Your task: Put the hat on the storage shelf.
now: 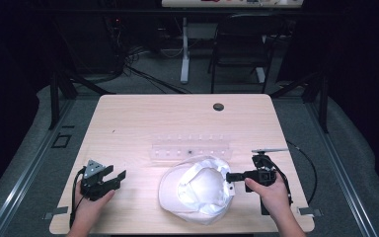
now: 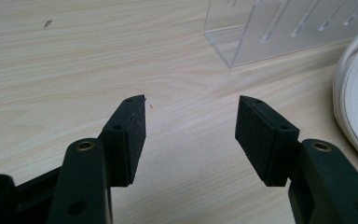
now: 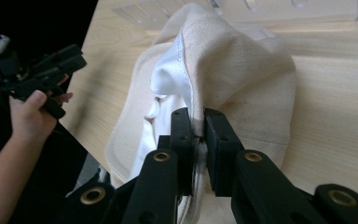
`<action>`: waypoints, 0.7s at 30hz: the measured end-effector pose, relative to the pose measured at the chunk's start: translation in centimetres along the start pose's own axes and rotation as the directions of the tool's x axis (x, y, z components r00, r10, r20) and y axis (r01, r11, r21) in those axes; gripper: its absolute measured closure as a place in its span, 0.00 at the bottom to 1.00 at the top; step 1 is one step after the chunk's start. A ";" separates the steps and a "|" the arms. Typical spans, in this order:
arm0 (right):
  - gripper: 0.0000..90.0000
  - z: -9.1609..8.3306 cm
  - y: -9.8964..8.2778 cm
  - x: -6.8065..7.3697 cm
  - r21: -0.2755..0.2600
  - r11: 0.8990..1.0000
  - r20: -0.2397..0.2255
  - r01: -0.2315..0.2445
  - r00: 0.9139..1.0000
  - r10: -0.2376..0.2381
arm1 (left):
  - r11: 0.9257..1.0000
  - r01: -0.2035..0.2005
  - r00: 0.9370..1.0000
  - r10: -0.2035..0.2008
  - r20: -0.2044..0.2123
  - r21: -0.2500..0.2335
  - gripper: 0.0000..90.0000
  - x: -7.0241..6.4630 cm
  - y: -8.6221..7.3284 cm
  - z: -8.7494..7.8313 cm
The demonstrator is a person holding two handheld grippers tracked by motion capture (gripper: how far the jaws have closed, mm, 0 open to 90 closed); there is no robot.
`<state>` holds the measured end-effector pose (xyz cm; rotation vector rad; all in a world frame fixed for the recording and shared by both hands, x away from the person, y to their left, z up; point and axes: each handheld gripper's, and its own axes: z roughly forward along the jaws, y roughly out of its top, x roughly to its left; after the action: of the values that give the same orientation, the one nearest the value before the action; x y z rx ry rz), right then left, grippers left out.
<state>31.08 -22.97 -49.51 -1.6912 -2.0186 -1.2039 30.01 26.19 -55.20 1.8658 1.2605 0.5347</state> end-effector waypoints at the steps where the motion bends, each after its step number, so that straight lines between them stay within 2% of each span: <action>1: 0.92 -0.1 0.1 0.1 -0.006 1.000 -0.009 -0.003 1.000 0.003 | 1.000 0.000 1.000 0.000 0.000 0.000 0.49 0.0 0.0 0.0; 7: 0.92 -0.6 0.6 0.5 -0.022 1.000 -0.038 0.004 0.999 -0.005 | 1.000 -0.003 1.000 0.003 -0.001 0.005 0.49 0.0 0.0 0.0; 8: 0.92 -0.8 0.9 0.8 -0.028 1.000 -0.063 -0.002 0.998 0.000 | 1.000 -0.003 1.000 0.003 -0.001 0.003 0.49 -0.1 0.0 0.0; 9: 0.92 -0.8 0.9 0.8 -0.028 1.000 -0.063 -0.002 0.998 0.000 | 1.000 -0.003 1.000 0.003 -0.001 0.003 0.49 -0.1 0.0 0.0; 10: 0.92 -1.0 1.1 1.0 -0.033 0.999 -0.093 -0.004 0.996 0.001 | 1.000 -0.002 1.000 0.002 -0.001 0.003 0.49 -0.1 0.0 0.0; 15: 0.92 -1.3 1.9 1.8 -0.043 0.999 -0.137 -0.002 0.991 -0.004 | 1.000 -0.001 1.000 0.001 0.001 0.003 0.49 -0.1 0.0 0.0; 21: 0.92 -1.8 2.7 2.7 -0.059 0.998 -0.155 0.008 0.988 -0.017 | 1.000 -0.001 1.000 0.001 0.001 0.000 0.49 -0.1 0.0 -0.1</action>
<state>32.18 -22.38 -45.43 -1.5592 -1.9220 -1.3658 29.92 26.17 -55.15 1.8666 1.2594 0.5340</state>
